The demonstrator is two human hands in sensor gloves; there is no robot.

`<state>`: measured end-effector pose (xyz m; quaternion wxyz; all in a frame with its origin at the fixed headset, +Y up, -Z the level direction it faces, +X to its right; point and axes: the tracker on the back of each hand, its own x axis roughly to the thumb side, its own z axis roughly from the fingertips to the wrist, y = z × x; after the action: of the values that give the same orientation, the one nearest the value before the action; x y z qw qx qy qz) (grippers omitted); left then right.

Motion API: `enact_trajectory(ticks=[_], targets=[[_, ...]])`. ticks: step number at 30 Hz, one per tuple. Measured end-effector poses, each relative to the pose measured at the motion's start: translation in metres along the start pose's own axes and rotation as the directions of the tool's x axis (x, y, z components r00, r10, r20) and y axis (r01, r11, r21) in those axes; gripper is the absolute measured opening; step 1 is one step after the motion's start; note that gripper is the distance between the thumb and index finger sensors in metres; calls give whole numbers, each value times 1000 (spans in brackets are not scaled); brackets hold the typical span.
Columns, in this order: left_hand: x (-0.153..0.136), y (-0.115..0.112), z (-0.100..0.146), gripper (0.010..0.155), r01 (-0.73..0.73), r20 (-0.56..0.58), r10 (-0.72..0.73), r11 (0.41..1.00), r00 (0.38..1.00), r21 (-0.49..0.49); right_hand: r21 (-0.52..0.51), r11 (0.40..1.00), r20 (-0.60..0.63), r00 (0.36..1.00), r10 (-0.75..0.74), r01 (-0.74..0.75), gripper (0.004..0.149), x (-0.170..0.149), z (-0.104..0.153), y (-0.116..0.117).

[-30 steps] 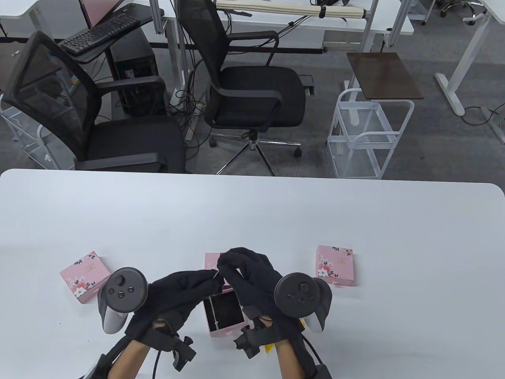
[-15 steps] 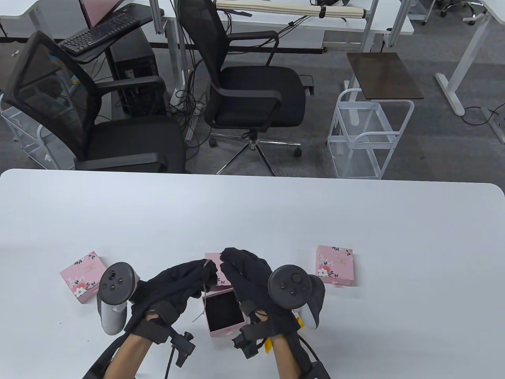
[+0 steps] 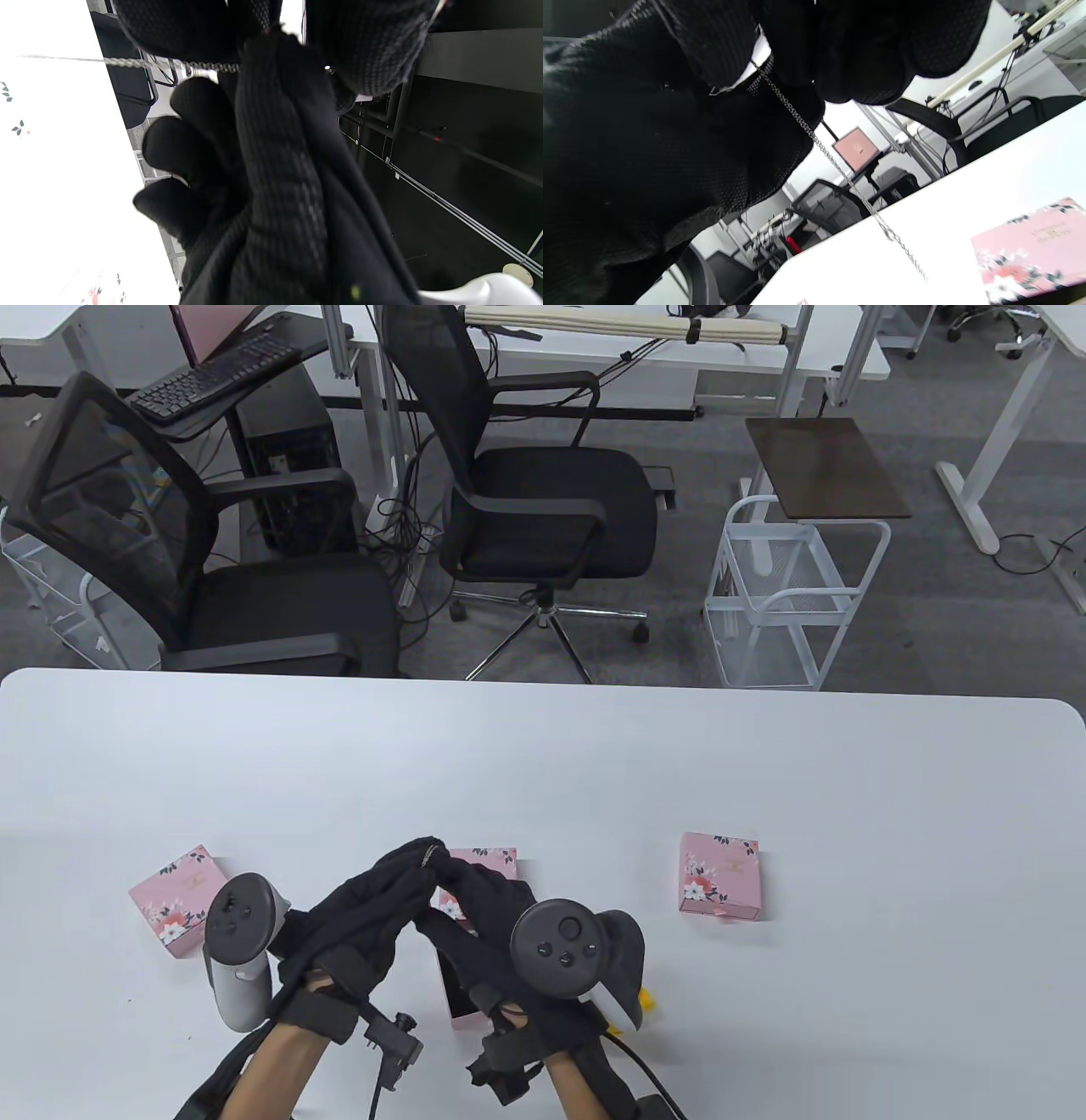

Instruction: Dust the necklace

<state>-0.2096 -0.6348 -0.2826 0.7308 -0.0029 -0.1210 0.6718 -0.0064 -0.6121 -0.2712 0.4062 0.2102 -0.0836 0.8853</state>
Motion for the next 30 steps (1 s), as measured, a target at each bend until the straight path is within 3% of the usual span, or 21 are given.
enact_trajectory(ticks=[3,5,11,16,30], targets=[[-1,-1,0,38,-3,-8,3,1000,1000,-9,-86,996,11,1000,-26,27,36,1,2,6],[0,1,-1,38,-5,5,5,1000,1000,9,-119,993,25,999,25,-22,35,1,2,5],[0,16,-3,38,8,6,-8,997,1000,80,-85,996,37,999,31,-28,35,2,2,2],[8,29,-2,38,138,56,-148,979,987,147,-64,996,42,997,58,-55,35,3,1,3],[30,45,9,37,288,158,-351,902,923,322,-2,998,59,996,68,-68,34,4,-1,10]])
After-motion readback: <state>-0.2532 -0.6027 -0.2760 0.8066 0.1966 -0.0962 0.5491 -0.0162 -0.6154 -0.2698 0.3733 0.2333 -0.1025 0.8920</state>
